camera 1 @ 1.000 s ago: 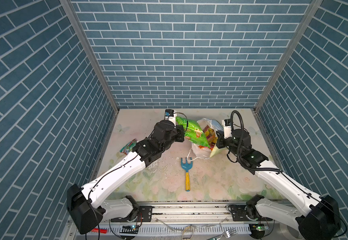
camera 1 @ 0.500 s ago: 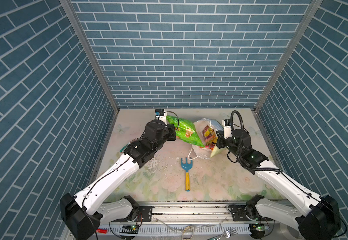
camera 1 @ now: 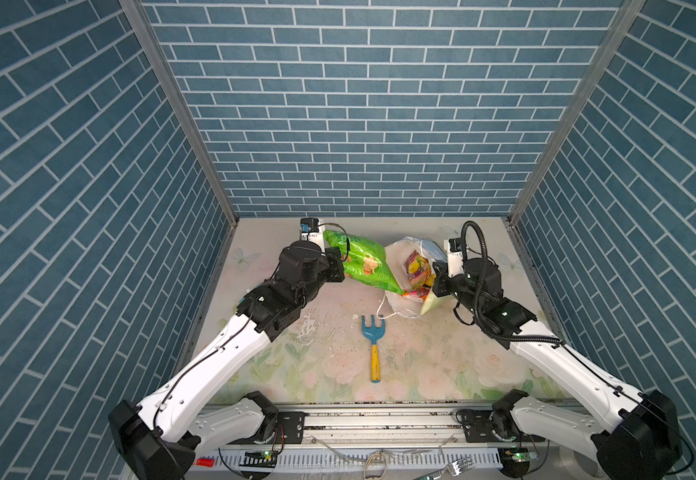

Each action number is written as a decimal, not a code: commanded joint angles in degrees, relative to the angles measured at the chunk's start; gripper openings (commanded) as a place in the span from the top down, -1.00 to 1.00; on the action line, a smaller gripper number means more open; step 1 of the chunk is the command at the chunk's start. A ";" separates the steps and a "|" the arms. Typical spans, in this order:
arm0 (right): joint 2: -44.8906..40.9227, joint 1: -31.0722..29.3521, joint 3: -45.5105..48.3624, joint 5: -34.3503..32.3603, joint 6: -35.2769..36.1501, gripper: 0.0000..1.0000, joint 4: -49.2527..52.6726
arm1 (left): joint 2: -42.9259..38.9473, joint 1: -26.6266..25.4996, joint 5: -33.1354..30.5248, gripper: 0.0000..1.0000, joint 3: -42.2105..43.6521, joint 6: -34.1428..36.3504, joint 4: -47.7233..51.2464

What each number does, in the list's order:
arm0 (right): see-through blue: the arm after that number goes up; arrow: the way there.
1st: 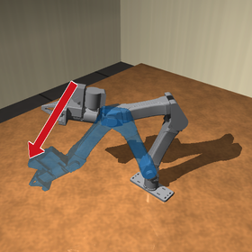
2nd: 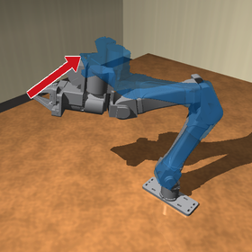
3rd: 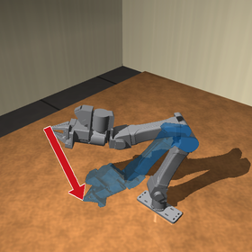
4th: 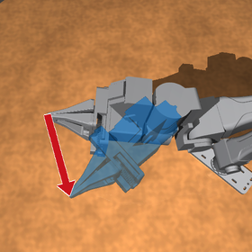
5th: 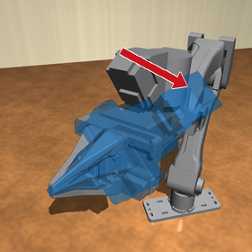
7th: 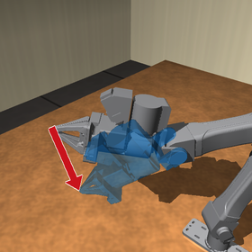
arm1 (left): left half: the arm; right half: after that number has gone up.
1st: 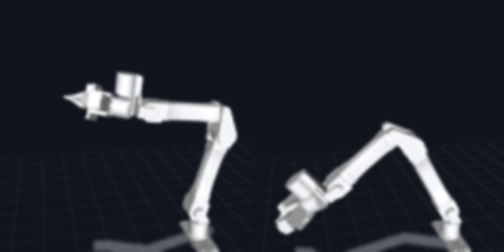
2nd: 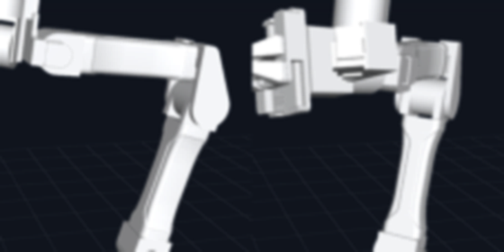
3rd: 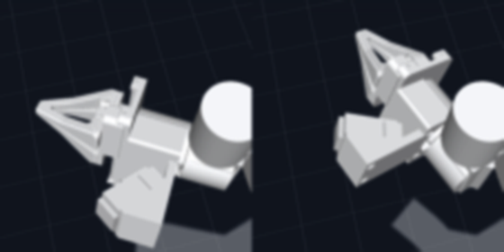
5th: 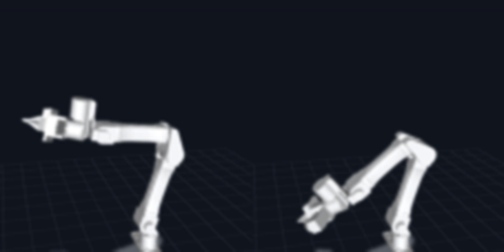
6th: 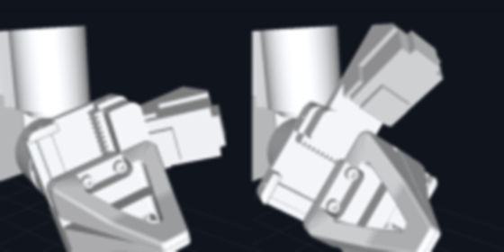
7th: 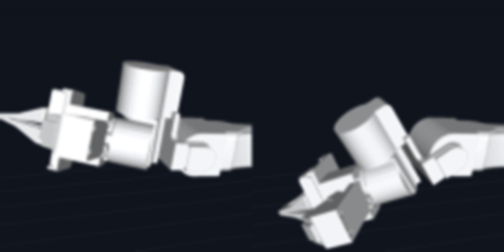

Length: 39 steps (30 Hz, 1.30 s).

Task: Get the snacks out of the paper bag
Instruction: 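Carry the green chip bag with the left gripper toward the teal candy bag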

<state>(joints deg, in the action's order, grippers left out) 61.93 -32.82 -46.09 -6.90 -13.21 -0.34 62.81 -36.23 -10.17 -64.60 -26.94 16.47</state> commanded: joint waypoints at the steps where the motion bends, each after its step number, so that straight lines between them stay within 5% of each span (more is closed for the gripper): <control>1: 0.73 0.12 1.18 -2.76 0.29 1.00 -0.01 | -1.80 1.14 -3.09 1.00 0.26 1.22 0.03; 22: 0.57 0.12 1.26 -2.99 0.21 1.00 -0.01 | -5.90 6.39 -4.85 1.00 2.10 2.18 3.42; 39: 0.27 0.12 1.44 -3.82 0.38 1.00 -0.16 | -4.02 15.81 -4.79 1.00 5.89 0.11 4.29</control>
<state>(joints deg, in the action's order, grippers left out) 61.98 -32.80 -45.91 -8.08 -13.21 -0.89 57.91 -22.20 -15.42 -59.07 -26.13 20.99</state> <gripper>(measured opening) 0.046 0.047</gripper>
